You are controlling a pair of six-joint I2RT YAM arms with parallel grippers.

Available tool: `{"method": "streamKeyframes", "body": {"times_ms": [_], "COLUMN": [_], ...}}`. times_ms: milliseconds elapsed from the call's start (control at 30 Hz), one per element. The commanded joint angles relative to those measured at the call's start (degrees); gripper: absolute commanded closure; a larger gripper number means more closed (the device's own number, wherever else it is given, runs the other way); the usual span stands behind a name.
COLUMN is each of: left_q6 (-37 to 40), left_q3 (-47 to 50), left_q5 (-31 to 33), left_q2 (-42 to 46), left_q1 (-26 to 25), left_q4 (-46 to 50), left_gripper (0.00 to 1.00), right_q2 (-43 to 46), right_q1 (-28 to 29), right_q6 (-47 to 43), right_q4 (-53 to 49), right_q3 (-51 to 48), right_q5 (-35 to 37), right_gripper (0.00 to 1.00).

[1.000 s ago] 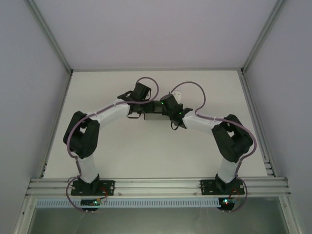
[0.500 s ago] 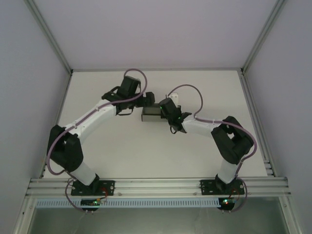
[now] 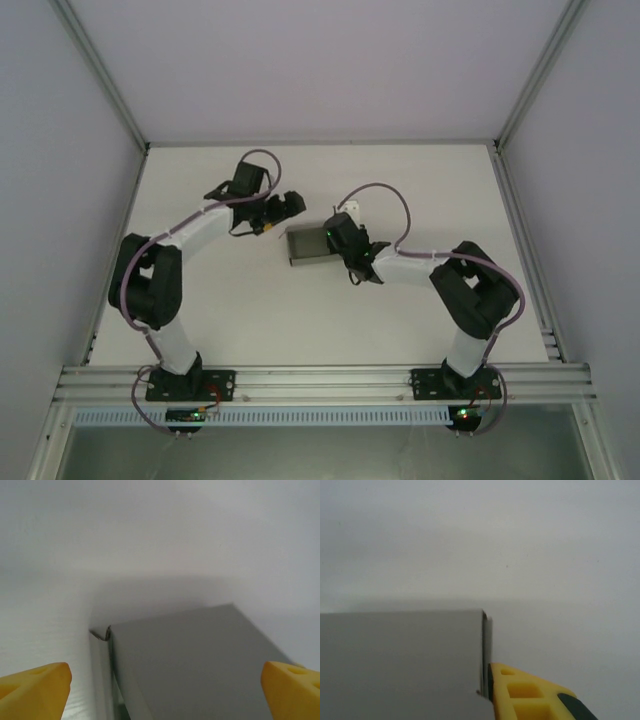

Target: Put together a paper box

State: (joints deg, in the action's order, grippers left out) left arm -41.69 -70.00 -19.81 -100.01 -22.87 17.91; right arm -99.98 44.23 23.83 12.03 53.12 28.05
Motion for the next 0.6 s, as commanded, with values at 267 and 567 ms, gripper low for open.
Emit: {"method": "streamKeyframes", "body": {"times_ms": [267, 567], "left_q6": [-4.0, -2.4], "left_q3": [12.3, 15.6], "left_q5": [-6.3, -4.5], "left_q2": [-0.8, -1.0], "left_q1": [-0.1, -0.1], "left_q4": [-10.1, -13.6], "left_gripper": [0.21, 0.31], "right_q2": [4.8, 19.3], "right_q1": [2.8, 2.7], "right_q6": [0.2, 2.1], "right_q4": [-3.3, -16.5], "right_q3": [-3.7, -12.0], "right_q5": [-2.7, -9.5], "right_gripper": [0.73, 0.38]}}
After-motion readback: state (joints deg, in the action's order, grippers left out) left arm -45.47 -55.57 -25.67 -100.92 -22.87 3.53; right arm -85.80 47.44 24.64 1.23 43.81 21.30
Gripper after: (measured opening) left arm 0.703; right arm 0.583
